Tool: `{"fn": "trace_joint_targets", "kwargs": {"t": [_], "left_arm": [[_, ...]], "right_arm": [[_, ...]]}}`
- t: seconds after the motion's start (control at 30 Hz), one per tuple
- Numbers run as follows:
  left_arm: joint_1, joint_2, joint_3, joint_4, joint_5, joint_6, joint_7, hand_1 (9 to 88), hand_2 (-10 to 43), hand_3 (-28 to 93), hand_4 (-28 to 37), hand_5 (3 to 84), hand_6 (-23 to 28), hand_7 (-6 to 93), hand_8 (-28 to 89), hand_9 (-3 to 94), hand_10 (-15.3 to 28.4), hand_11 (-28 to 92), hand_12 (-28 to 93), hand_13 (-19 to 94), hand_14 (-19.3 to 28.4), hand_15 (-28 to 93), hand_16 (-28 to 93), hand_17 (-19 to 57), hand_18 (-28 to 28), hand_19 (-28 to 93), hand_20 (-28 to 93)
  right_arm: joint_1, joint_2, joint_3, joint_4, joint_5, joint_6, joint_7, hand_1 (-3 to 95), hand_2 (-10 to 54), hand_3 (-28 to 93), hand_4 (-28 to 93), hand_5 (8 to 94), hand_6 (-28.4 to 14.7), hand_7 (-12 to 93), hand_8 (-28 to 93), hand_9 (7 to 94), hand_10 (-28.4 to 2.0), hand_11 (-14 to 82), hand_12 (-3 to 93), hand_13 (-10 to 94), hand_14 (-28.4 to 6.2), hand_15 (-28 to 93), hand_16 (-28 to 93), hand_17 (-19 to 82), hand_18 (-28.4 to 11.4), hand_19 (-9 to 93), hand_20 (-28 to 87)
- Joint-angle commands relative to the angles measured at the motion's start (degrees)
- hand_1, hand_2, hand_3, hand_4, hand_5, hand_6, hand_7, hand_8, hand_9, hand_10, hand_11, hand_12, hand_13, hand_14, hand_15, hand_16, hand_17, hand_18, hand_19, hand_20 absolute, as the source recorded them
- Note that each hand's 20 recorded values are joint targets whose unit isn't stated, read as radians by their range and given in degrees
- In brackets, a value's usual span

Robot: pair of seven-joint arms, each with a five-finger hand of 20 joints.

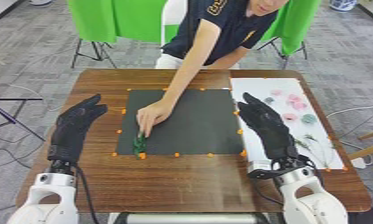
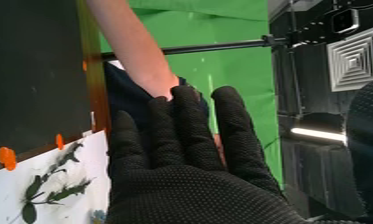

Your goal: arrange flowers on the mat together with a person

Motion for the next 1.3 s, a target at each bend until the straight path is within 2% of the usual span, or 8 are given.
{"fn": "trace_joint_targets", "kwargs": {"t": [0.03,0.4,0.5,0.9,1.0,1.1,1.17,1.3], "left_arm": [[-0.01,-0.03,-0.15,0.46,-0.29,-0.86,-0.21,27.7,-5.3,63,-19.2,46.7,4.5,11.7,-6,45.5,12.9,21,16,33,16.7,16,6,1.2,14.8,10,19],[-0.28,0.30,0.02,0.70,-0.15,-1.32,0.04,27.9,-5.1,63,-18.8,46.7,4.5,11.6,-6,45.6,12.9,21,16,33,16.6,16,6,1.2,14.8,10,19],[-0.03,0.27,-0.15,0.52,-0.20,-1.19,0.24,27.8,-5.2,63,-18.8,46.7,4.5,11.6,-6,45.6,12.9,21,16,33,16.7,16,6,1.2,14.8,10,19],[0.03,0.30,-0.21,0.45,-0.20,-0.99,0.03,27.9,-5.2,63,-19.1,46.7,4.5,11.6,-6,45.5,12.9,21,16,33,16.7,16,6,1.2,14.9,10,19],[-0.27,0.34,-0.01,0.65,-0.29,-1.13,-0.17,27.9,-5.2,63,-19.0,46.7,4.5,11.6,-6,45.6,12.9,21,16,33,16.6,16,6,1.2,14.8,10,19],[-0.59,0.54,0.08,0.73,-0.14,-1.54,-0.19,27.9,-5.1,63,-19.0,46.7,4.5,11.5,-6,45.6,12.9,21,16,33,16.7,16,6,1.2,14.9,10,19],[-0.54,0.58,-0.51,0.71,-0.22,-2.87,-0.95,28.0,-5.1,63,-19.0,46.7,4.5,11.5,-6,45.7,12.9,21,16,33,16.7,16,6,1.2,14.8,10,19],[-0.06,0.60,-0.74,0.49,-0.10,-2.92,-1.17,28.2,-5.2,63,-19.0,46.5,4.5,11.5,-6,45.3,12.9,20,16,32,16.6,15,6,1.1,14.9,10,18]], "right_arm": [[-0.10,0.01,-0.15,0.14,-0.43,-0.19,-0.51,11.5,-4.4,75,-19,33.0,-3.5,10,-9,36.3,-15.0,3.1,11.2,24,-9.7,7,7,11,-10.6,2,19],[0.15,0.25,0.41,0.11,-0.61,-0.55,-1.17,12.2,-4.7,75,-19,32.9,-3.6,10,-9,36.2,-15.2,3.1,11.3,25,-10.5,8,7,12,-10.6,2,20],[0.12,0.32,0.27,0.13,-0.71,-1.10,-1.12,12.3,-4.8,75,-19,32.9,-3.6,10,-9,36.2,-15.3,3.1,11.4,25,-10.6,8,7,12,-10.7,2,20],[0.14,0.41,0.57,0.21,-0.75,-1.58,-0.98,12.4,-4.9,75,-19,33.1,-3.8,10,-9,36.4,-15.3,3.1,11.4,26,-11.2,8,8,13,-10.2,2,20],[0.02,0.47,0.52,0.21,-0.47,-1.14,-0.81,12.4,-5.0,75,-19,33.4,-3.8,11,-9,36.7,-15.3,3.2,11.4,26,-11.2,8,8,13,-10.2,2,20],[0.06,0.51,0.56,0.26,-0.95,-1.21,-1.52,12.8,-6.3,75,-19,33.8,-3.7,11,-9,37.5,-15.3,3.4,11.4,27,-11.1,8,8,14,-10.2,2,20],[0.12,0.65,0.40,0.37,-0.83,-1.18,-1.83,13.5,-7.3,75,-19,33.9,-3.8,11,-9,37.8,-15.3,3.5,11.5,28,-10.9,9,8,14,-10.5,2,20],[0.17,1.17,0.07,0.07,-1.91,0.56,-3.35,16.0,-9.3,75,-20,33.3,-3.8,12,-10,38.8,-15.1,3.8,11.8,29,-10.9,10,8,17,-12.4,3,20]]}}
